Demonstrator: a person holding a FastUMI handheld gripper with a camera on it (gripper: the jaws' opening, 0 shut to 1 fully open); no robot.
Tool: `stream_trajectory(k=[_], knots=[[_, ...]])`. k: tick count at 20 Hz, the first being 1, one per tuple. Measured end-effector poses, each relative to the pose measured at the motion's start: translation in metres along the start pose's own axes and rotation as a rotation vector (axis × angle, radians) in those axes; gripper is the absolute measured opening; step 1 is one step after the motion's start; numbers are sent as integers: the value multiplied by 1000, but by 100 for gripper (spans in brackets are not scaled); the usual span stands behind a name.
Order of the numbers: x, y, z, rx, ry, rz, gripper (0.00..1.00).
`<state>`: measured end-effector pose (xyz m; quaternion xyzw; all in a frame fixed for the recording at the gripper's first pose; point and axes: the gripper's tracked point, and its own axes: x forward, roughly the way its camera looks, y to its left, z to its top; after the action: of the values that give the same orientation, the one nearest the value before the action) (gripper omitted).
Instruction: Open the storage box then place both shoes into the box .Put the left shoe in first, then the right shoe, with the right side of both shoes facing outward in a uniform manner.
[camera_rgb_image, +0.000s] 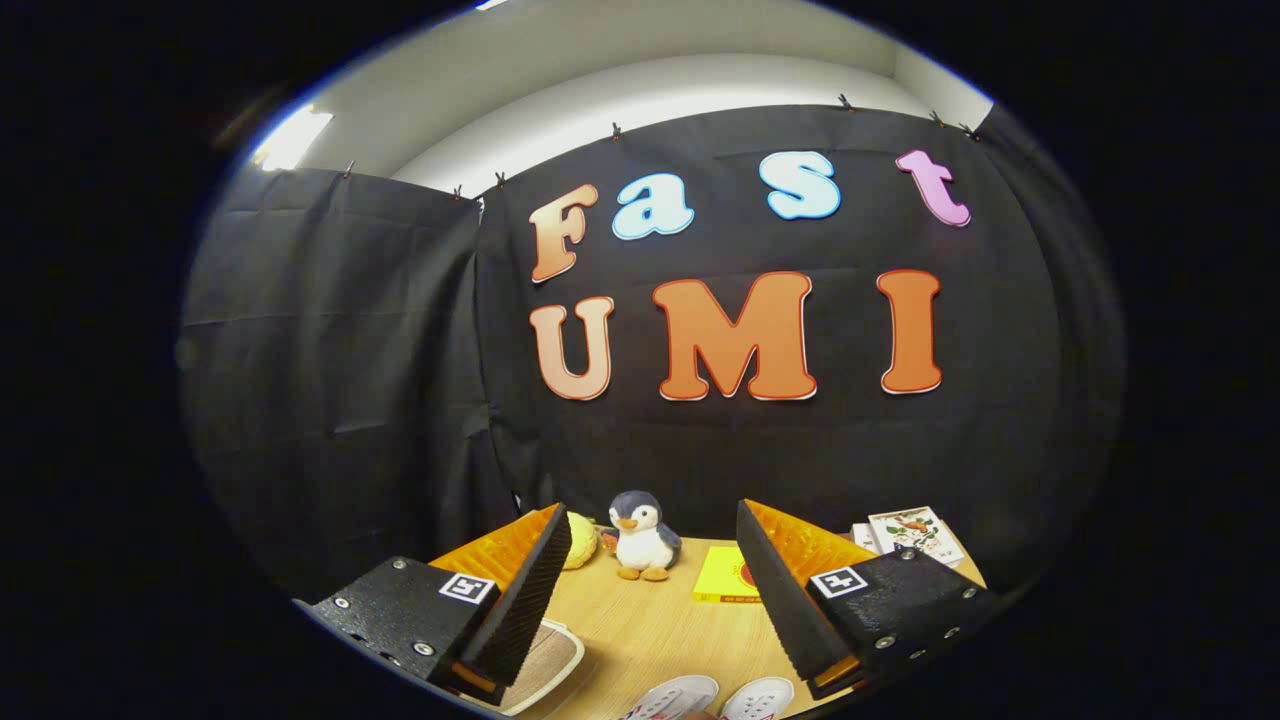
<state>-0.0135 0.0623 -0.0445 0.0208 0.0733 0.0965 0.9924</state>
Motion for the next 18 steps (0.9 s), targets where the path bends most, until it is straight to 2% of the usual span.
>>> stream_trajectory(k=[5, 9, 13, 18], knots=[[7, 19, -58, 61, 158, 82, 99], [6, 37, -112, 180, 307, 156, 97], [1, 48, -170, 276, 457, 193, 97], [-13, 79, -216, 416, 621, 276, 97]])
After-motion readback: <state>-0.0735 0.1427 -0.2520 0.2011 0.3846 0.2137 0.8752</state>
